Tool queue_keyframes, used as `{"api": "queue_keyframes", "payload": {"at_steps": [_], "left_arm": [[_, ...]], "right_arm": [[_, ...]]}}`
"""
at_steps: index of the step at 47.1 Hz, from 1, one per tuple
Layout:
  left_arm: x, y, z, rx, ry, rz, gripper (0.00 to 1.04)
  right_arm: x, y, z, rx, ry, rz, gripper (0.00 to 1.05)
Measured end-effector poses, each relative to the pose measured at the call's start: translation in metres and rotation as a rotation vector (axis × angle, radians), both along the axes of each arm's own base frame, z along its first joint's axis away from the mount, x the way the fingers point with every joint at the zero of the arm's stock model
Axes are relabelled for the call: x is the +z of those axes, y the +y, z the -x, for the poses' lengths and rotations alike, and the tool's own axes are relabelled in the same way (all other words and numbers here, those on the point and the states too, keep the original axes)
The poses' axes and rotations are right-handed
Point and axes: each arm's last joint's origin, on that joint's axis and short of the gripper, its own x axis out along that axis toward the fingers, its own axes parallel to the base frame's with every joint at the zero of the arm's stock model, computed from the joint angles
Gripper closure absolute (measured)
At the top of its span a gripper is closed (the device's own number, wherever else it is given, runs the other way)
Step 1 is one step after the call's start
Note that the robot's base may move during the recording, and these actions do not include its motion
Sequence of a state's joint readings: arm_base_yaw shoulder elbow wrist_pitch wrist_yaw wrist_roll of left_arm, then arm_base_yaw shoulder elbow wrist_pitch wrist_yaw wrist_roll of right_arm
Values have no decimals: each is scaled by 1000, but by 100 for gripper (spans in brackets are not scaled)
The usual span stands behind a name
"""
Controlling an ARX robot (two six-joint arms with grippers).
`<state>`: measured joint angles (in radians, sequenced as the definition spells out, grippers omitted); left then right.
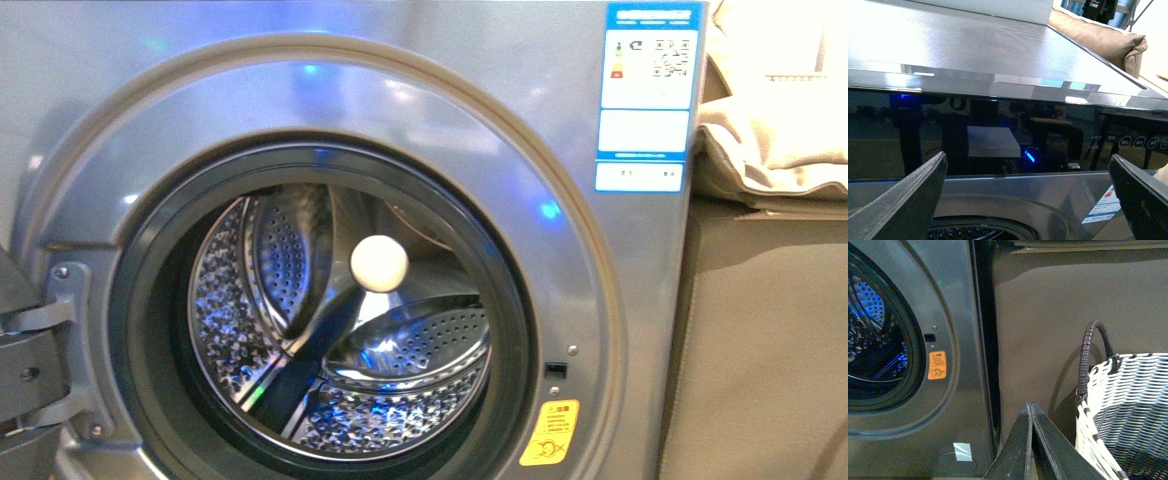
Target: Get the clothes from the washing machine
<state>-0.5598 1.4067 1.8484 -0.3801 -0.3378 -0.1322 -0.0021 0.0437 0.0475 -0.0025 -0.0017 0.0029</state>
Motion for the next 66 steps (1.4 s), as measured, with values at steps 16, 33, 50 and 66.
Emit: {"api": "queue_keyframes", "payload": {"at_steps": [16,33,50,66], "left_arm": [[-48,42,25,200,-7,-88,34],[-211,91,65,212,36,-148,100],[-292,117,92,217,49,-154,101],[-323,133,105,217,48,-154,101]], "right_arm": [[-11,0,0,0,2,0,102],[-11,0,0,-1,2,0,102],[-11,0,0,0,2,0,102],[-11,0,0,0,2,0,102]]}}
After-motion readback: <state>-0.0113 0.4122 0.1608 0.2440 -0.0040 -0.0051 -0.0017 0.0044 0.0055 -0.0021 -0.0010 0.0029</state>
